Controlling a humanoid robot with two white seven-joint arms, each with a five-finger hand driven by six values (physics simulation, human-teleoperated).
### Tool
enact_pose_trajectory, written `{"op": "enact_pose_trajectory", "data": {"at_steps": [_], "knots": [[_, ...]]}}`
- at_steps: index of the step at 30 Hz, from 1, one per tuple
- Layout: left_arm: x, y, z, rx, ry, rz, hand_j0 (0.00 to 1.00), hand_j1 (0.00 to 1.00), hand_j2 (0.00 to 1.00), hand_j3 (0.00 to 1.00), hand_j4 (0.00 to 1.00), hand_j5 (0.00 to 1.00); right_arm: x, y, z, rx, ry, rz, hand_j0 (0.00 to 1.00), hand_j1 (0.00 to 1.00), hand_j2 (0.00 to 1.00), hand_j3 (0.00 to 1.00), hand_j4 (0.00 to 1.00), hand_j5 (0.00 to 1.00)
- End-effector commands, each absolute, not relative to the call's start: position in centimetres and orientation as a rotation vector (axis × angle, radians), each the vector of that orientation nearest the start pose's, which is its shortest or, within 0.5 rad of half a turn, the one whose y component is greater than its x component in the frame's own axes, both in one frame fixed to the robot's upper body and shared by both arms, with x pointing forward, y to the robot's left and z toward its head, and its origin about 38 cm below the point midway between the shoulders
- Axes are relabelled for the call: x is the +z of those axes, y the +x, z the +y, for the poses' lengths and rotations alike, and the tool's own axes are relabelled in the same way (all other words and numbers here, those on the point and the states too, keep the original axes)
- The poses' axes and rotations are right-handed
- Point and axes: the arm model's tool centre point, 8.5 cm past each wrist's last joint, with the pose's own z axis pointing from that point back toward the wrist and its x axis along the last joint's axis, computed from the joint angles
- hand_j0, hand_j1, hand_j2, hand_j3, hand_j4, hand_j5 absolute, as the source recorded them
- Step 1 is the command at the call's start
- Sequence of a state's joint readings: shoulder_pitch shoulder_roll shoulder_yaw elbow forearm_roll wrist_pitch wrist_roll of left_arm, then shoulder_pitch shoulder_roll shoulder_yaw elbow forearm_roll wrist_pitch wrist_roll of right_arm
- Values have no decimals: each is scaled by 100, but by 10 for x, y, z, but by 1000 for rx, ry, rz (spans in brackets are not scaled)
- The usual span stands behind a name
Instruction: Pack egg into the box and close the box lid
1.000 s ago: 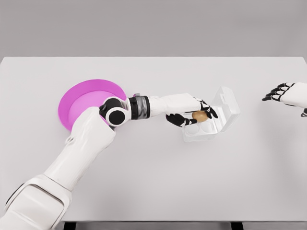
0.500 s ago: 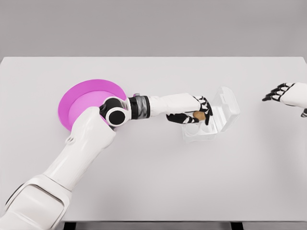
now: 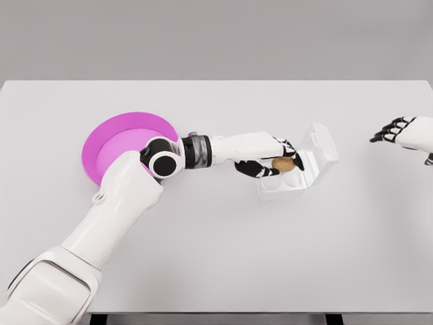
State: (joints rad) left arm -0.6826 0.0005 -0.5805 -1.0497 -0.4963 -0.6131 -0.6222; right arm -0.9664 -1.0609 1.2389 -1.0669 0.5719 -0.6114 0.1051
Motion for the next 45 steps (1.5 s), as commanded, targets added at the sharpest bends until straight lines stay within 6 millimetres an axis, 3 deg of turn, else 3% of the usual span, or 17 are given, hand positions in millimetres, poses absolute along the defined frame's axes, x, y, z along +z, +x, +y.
{"op": "enact_pose_trajectory", "data": {"at_steps": [1, 3, 8, 10, 14, 16, 19, 20, 32, 45], "knots": [[145, 452, 17, -1907, -201, -1721, 78, 78, 78, 78, 78, 78, 183, 440, -458, 2162, -697, -938, 100, 100, 100, 100, 100, 100], [146, 452, 17, -1908, -199, -1722, 72, 72, 72, 72, 72, 72, 184, 440, -458, 2161, -698, -938, 100, 100, 100, 100, 100, 100], [146, 452, 17, -1908, -199, -1722, 32, 32, 32, 32, 32, 32, 184, 440, -458, 2161, -698, -938, 100, 100, 100, 100, 100, 100], [146, 452, 17, -1908, -199, -1722, 22, 22, 22, 22, 22, 22, 184, 440, -458, 2161, -698, -938, 100, 100, 100, 100, 100, 100], [146, 452, 17, -1908, -199, -1722, 15, 15, 15, 15, 15, 15, 184, 440, -458, 2161, -698, -938, 100, 100, 100, 100, 100, 100], [146, 452, 17, -1908, -199, -1722, 16, 16, 16, 16, 16, 16, 184, 440, -458, 2162, -697, -937, 100, 100, 100, 100, 100, 100], [146, 452, 17, -1906, -200, -1723, 52, 52, 52, 52, 52, 52, 184, 440, -458, 2161, -698, -938, 100, 100, 100, 100, 100, 100], [146, 452, 17, -1906, -200, -1723, 54, 54, 54, 54, 54, 54, 184, 440, -460, 2158, -700, -933, 100, 100, 100, 100, 100, 100], [150, 450, 15, -1910, -199, -1738, 68, 68, 68, 68, 68, 68, 184, 440, -461, 2155, -702, -929, 100, 100, 100, 100, 100, 100], [153, 449, 14, -1913, -197, -1750, 71, 71, 71, 71, 71, 71, 183, 440, -462, 2153, -702, -926, 100, 100, 100, 100, 100, 100]]}}
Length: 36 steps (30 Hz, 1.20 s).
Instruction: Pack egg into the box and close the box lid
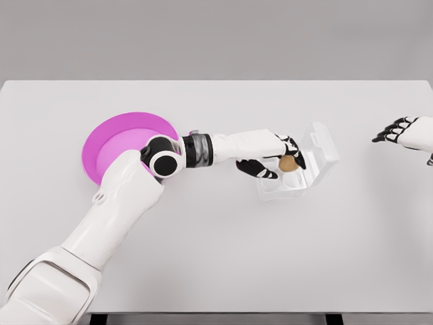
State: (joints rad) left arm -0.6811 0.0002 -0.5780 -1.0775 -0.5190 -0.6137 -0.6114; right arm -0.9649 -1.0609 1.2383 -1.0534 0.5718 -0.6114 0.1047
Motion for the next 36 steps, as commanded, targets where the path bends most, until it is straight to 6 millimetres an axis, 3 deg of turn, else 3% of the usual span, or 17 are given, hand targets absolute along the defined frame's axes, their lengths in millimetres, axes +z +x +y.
{"op": "enact_pose_trajectory", "data": {"at_steps": [1, 13, 18, 23, 25, 26, 31, 34, 36], "knots": [[153, 449, 14, -1913, -197, -1750, 71, 71, 71, 71, 71, 71, 182, 440, -462, 2153, -701, -927, 100, 100, 100, 100, 100, 100], [163, 446, 10, -1919, -191, -1788, 66, 66, 66, 66, 66, 66, 182, 442, -460, 2152, -702, -931, 100, 100, 100, 100, 100, 100], [164, 446, 11, -1918, -189, -1792, 37, 37, 37, 37, 37, 37, 182, 442, -460, 2152, -702, -931, 100, 100, 100, 100, 100, 100], [164, 447, 11, -1918, -189, -1790, 21, 21, 21, 21, 21, 21, 182, 442, -460, 2152, -702, -931, 100, 100, 100, 100, 100, 100], [164, 447, 11, -1918, -189, -1790, 25, 25, 25, 25, 25, 25, 182, 442, -460, 2152, -702, -931, 100, 100, 100, 100, 100, 100], [164, 447, 11, -1918, -189, -1790, 35, 35, 35, 35, 35, 35, 182, 442, -460, 2152, -702, -931, 100, 100, 100, 100, 100, 100], [166, 447, 12, -1910, -190, -1799, 54, 54, 54, 54, 54, 54, 182, 442, -460, 2152, -702, -931, 100, 100, 100, 100, 100, 100], [182, 454, 41, -1880, -136, -1835, 73, 73, 73, 73, 73, 73, 182, 442, -460, 2152, -702, -931, 100, 100, 100, 100, 100, 100], [186, 458, 65, -1865, -115, -1837, 80, 80, 80, 80, 80, 80, 183, 442, -460, 2147, -700, -936, 100, 100, 100, 100, 100, 100]]}}
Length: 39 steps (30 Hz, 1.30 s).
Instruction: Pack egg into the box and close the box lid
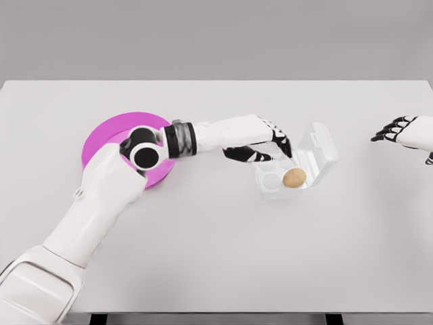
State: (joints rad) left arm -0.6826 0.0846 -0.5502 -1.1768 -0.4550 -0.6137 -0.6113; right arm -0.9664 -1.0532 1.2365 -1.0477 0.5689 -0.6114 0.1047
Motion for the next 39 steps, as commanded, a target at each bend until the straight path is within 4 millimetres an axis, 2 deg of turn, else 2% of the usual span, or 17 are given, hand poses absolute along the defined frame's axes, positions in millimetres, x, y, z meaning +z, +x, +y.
{"op": "enact_pose_trajectory", "data": {"at_steps": [1, 4, 7, 9, 10, 11, 13, 15, 17, 19, 22, 23, 26, 28, 32, 39], "knots": [[194, 458, 79, -1865, -91, -1848, 90, 90, 90, 90, 90, 90, 182, 443, -459, 2147, -699, -938, 100, 100, 100, 100, 100, 100], [205, 462, 108, -1837, -54, -1863, 100, 100, 100, 100, 100, 100, 182, 446, -452, 2152, -694, -956, 100, 100, 100, 100, 100, 100], [231, 456, 135, -1815, -12, -1929, 100, 100, 100, 100, 100, 100, 186, 448, -451, 2144, -705, -969, 100, 100, 100, 100, 100, 100], [255, 440, 180, -1824, 13, -1955, 100, 100, 100, 100, 100, 100, 186, 447, -451, 2148, -705, -970, 100, 100, 100, 100, 100, 100], [258, 435, 191, -1823, 11, -1954, 100, 100, 100, 100, 100, 100, 186, 447, -450, 2150, -703, -970, 100, 100, 100, 100, 100, 100], [265, 425, 211, -1831, 14, -1945, 100, 100, 100, 100, 100, 100, 185, 446, -446, 2158, -695, -979, 100, 100, 100, 100, 100, 100], [263, 414, 244, -1763, 37, -1936, 100, 100, 100, 100, 100, 100, 188, 445, -443, 2171, -697, -989, 100, 100, 100, 100, 100, 100], [251, 405, 277, -1677, 84, -1908, 100, 100, 100, 100, 100, 100, 183, 441, -444, 2173, -682, -981, 100, 100, 100, 100, 100, 100], [238, 395, 298, -1592, 91, -1895, 100, 100, 100, 100, 100, 100, 184, 440, -434, 2194, -669, -1007, 100, 100, 100, 100, 100, 100], [228, 387, 314, -1540, 107, -1876, 100, 100, 100, 100, 100, 100, 201, 426, -427, 2241, -677, -1045, 100, 100, 100, 100, 100, 100], [215, 380, 318, -1498, 68, -1863, 100, 100, 100, 100, 100, 100, 209, 415, -432, 2257, -680, -1040, 100, 100, 100, 100, 100, 100], [216, 379, 323, -1490, 86, -1862, 100, 100, 100, 100, 100, 100, 210, 415, -433, 2255, -683, -1038, 100, 100, 100, 100, 100, 100], [217, 374, 343, -1436, 137, -1860, 100, 100, 100, 100, 100, 100, 215, 408, -421, 2291, -667, -1072, 100, 100, 100, 100, 100, 100], [215, 372, 344, -1433, 137, -1853, 100, 100, 100, 100, 100, 100, 216, 404, -414, 2310, -657, -1088, 100, 100, 100, 100, 100, 100], [213, 373, 346, -1428, 139, -1846, 100, 100, 100, 100, 100, 100, 212, 403, -413, 2319, -639, -1069, 100, 100, 100, 100, 100, 100], [208, 374, 351, -1418, 142, -1826, 100, 100, 100, 100, 100, 100, 214, 398, -396, 2355, -612, -1109, 100, 100, 100, 100, 100, 100]]}}
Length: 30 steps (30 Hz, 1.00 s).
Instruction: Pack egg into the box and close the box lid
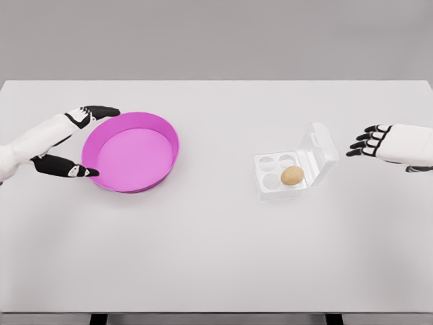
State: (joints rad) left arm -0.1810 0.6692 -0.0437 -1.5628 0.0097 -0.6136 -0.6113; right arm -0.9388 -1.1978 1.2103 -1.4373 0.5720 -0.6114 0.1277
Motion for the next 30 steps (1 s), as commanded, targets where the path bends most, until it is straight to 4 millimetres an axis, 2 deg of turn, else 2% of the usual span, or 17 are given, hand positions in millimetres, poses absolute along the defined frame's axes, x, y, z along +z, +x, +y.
{"op": "enact_pose_trajectory", "data": {"at_steps": [1, 12, 20, 24, 30], "knots": [[207, 374, 352, -1415, 143, -1824, 100, 100, 100, 100, 100, 100, 215, 398, -394, -3171, 821, 1498, 100, 100, 100, 100, 100, 100], [206, 375, 354, -1411, 145, -1817, 100, 100, 100, 100, 100, 100, 221, 394, -381, -3128, 787, 1519, 100, 100, 100, 100, 100, 100], [206, 375, 354, -1411, 146, -1818, 100, 100, 100, 100, 100, 100, 230, 385, -376, -3095, 781, 1520, 100, 100, 100, 100, 100, 100], [207, 375, 356, -1409, 151, -1817, 100, 100, 100, 100, 100, 100, 238, 374, -371, -3071, 758, 1507, 100, 100, 100, 100, 100, 100], [207, 375, 356, -1408, 152, -1817, 100, 100, 100, 100, 100, 100, 241, 374, -368, -3056, 758, 1511, 100, 100, 100, 100, 100, 100]]}}
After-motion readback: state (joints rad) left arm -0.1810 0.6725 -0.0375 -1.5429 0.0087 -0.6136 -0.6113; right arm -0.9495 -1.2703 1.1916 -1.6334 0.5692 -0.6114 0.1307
